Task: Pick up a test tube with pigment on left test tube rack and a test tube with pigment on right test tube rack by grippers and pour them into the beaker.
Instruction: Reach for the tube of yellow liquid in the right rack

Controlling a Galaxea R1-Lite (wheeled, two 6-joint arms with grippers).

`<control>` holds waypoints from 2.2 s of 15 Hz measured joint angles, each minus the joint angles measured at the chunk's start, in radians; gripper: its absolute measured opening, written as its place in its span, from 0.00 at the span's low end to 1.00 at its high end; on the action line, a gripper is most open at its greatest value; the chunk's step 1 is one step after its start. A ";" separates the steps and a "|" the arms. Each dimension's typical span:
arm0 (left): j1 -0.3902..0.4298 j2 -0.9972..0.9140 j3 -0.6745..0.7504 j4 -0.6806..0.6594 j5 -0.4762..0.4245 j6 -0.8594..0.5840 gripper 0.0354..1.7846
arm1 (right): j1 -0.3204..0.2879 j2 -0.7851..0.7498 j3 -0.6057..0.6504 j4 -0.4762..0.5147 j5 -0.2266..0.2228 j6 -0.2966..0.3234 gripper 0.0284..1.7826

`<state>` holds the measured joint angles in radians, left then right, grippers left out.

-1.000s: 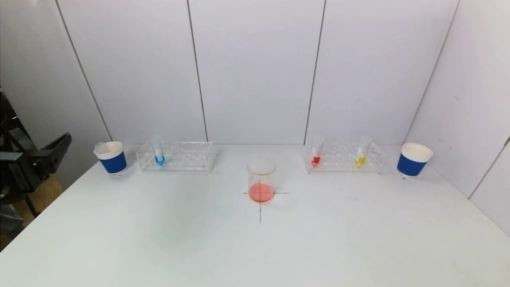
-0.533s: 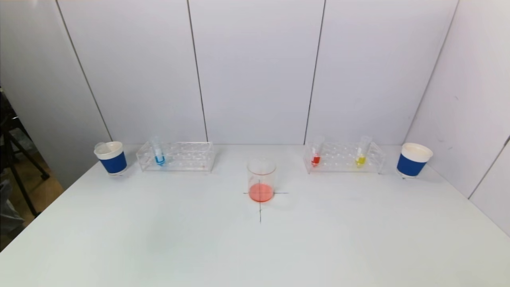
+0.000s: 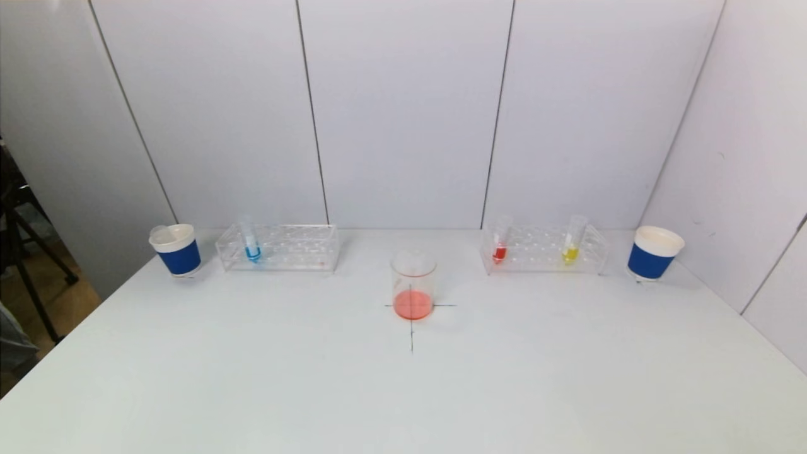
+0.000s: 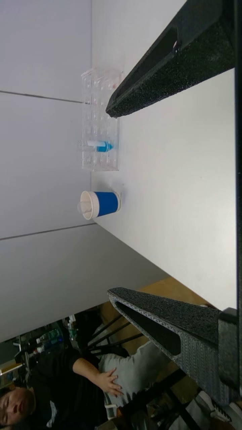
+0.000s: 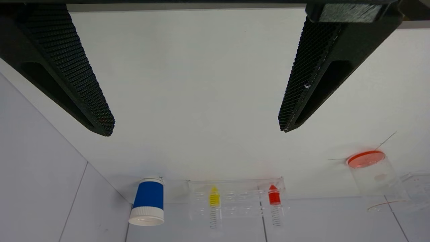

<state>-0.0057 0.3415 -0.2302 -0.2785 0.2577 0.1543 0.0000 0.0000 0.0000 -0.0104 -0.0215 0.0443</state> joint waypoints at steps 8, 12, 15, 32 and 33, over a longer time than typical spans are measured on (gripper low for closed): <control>0.003 -0.255 0.209 0.088 -0.185 -0.026 0.99 | 0.000 0.000 0.000 0.000 0.000 0.000 0.99; 0.006 -0.323 0.229 0.229 -0.259 -0.042 0.99 | 0.000 0.000 0.000 0.000 0.000 0.000 0.99; 0.006 -0.338 0.230 0.286 -0.277 -0.057 0.99 | 0.000 0.000 0.000 0.000 0.000 0.000 0.99; 0.004 -0.341 0.229 0.285 -0.256 -0.156 0.99 | 0.000 0.000 0.000 0.000 0.000 -0.003 0.99; 0.004 -0.341 0.229 0.284 -0.257 -0.156 0.99 | 0.000 0.000 0.000 0.000 0.000 -0.001 0.99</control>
<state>-0.0017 0.0000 -0.0017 0.0057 0.0009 -0.0013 0.0000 0.0000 0.0000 -0.0104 -0.0215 0.0432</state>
